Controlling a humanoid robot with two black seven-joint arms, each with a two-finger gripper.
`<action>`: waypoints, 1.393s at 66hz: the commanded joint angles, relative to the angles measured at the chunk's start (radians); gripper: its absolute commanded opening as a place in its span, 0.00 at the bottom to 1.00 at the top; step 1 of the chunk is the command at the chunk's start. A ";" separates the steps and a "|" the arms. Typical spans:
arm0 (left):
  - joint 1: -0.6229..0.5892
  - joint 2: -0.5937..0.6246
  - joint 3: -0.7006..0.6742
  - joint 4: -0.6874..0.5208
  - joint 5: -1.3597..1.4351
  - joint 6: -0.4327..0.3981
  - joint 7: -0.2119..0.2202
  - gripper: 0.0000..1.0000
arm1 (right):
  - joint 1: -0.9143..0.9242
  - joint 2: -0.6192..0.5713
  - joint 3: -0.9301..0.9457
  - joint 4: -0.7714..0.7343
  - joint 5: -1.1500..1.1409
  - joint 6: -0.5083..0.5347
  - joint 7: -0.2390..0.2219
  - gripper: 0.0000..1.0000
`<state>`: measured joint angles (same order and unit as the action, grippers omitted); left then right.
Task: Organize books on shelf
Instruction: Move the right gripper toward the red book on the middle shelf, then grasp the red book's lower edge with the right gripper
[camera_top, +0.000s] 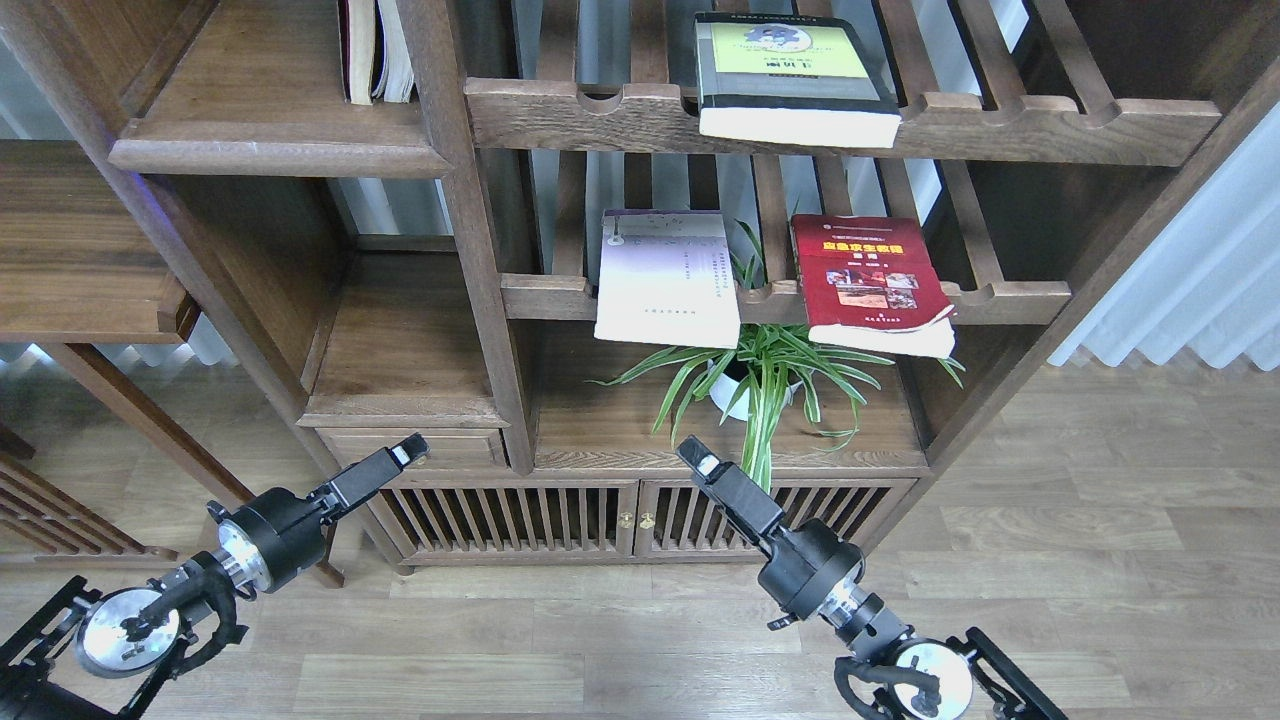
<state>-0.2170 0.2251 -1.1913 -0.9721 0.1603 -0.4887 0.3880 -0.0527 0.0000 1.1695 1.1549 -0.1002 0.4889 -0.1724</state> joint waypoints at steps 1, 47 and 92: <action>0.013 -0.001 -0.002 0.000 -0.016 0.000 -0.001 1.00 | -0.002 0.000 -0.011 0.000 0.039 0.000 0.001 0.99; 0.048 -0.009 -0.011 0.015 -0.041 0.000 -0.001 1.00 | 0.014 0.000 -0.033 0.008 0.057 0.000 0.002 0.99; 0.059 -0.006 -0.070 0.053 -0.097 0.000 -0.003 1.00 | 0.051 0.000 -0.010 -0.023 0.169 0.000 0.077 0.99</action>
<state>-0.1626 0.2193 -1.2600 -0.9197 0.0630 -0.4887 0.3849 -0.0182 0.0000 1.1582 1.1367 0.0500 0.4887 -0.1351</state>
